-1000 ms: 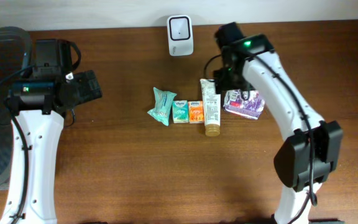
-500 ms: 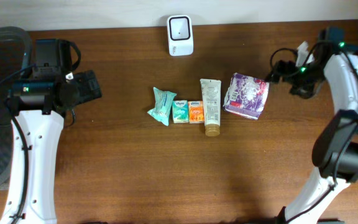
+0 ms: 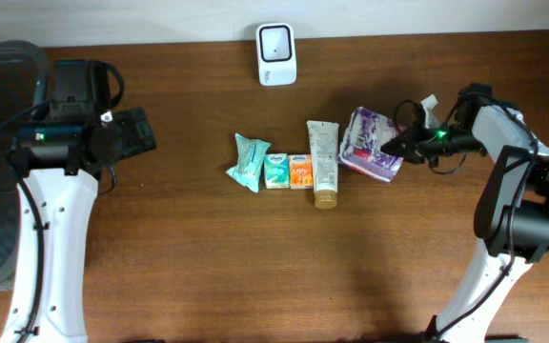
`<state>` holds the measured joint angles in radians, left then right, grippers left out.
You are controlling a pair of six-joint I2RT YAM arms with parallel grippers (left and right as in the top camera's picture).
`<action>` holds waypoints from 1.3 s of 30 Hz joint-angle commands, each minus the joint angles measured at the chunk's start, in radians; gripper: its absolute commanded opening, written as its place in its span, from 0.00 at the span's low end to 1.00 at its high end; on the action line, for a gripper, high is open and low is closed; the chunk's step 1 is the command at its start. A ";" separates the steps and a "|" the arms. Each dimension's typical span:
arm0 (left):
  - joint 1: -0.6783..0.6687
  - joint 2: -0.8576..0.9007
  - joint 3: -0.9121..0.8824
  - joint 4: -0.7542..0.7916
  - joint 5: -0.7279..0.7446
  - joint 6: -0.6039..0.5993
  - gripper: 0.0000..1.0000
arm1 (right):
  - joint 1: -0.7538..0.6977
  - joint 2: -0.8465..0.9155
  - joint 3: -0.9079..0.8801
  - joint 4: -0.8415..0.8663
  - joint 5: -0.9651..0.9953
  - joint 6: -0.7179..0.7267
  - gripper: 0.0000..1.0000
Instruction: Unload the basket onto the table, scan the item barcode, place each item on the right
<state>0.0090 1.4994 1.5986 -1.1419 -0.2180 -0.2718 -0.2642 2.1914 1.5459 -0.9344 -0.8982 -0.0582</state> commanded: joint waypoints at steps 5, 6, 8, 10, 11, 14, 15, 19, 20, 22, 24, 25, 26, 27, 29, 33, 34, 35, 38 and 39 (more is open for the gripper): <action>0.007 -0.002 0.003 0.000 -0.007 0.012 0.99 | 0.141 -0.549 -0.009 0.003 0.146 -0.059 0.04; 0.007 -0.002 0.003 0.000 -0.007 0.012 0.99 | 0.194 -0.623 -0.009 0.021 0.227 -0.037 0.04; 0.007 -0.002 0.003 0.000 -0.007 0.012 0.99 | 0.314 -0.719 -0.009 0.101 0.282 0.055 0.04; 0.007 -0.002 0.003 0.000 -0.007 0.012 0.99 | 0.402 -0.716 -0.009 0.143 0.280 0.167 0.04; 0.007 -0.002 0.003 0.000 -0.007 0.012 0.99 | 0.432 -0.709 -0.009 0.146 0.276 0.172 0.04; 0.007 -0.002 0.003 0.000 -0.007 0.012 0.99 | 0.546 -0.665 -0.009 0.147 0.275 0.174 0.04; 0.007 -0.002 0.003 0.000 -0.007 0.012 0.99 | 0.554 -0.648 -0.009 0.151 0.280 0.224 0.04; 0.007 -0.002 0.003 0.000 -0.007 0.012 0.99 | 0.554 -0.612 -0.009 0.169 0.278 0.304 0.04; 0.007 -0.002 0.003 0.000 -0.007 0.012 0.99 | 0.554 -0.612 -0.009 0.169 0.278 0.304 0.04; 0.007 -0.002 0.003 0.000 -0.007 0.012 0.99 | 0.554 -0.612 -0.009 0.169 0.278 0.303 0.04; 0.007 -0.002 0.003 0.000 -0.007 0.012 0.99 | 0.554 -0.612 -0.009 0.169 0.279 0.303 0.04; 0.007 -0.002 0.003 0.000 -0.007 0.012 0.99 | 0.554 -0.612 -0.009 0.168 0.279 0.303 0.04; 0.007 -0.002 0.003 0.000 -0.007 0.012 0.99 | 0.554 -0.612 -0.009 0.169 0.279 0.303 0.04; 0.007 -0.002 0.003 0.000 -0.007 0.012 0.99 | 0.554 -0.612 -0.009 0.169 0.279 0.303 0.04; 0.007 -0.002 0.003 0.000 -0.007 0.012 0.99 | 0.554 -0.612 -0.009 0.168 0.279 0.303 0.04; 0.007 -0.002 0.003 0.000 -0.007 0.012 0.99 | 0.550 -0.612 -0.009 0.136 0.459 0.303 0.04; 0.007 -0.002 0.003 0.000 -0.007 0.012 0.99 | 0.539 -0.612 -0.009 0.113 0.583 0.303 0.04; 0.007 -0.002 0.003 0.000 -0.007 0.012 0.99 | 0.524 -0.612 -0.009 0.093 0.697 0.303 0.04; 0.007 -0.002 0.003 0.000 -0.007 0.012 0.99 | 0.431 -0.612 -0.009 -0.036 1.123 0.303 0.04; 0.007 -0.002 0.003 0.000 -0.007 0.012 0.99 | 0.392 -0.611 -0.010 -0.084 1.232 0.303 0.04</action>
<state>0.0090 1.4994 1.5986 -1.1416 -0.2180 -0.2718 0.1780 1.5852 1.5330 -0.9745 0.0513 0.2367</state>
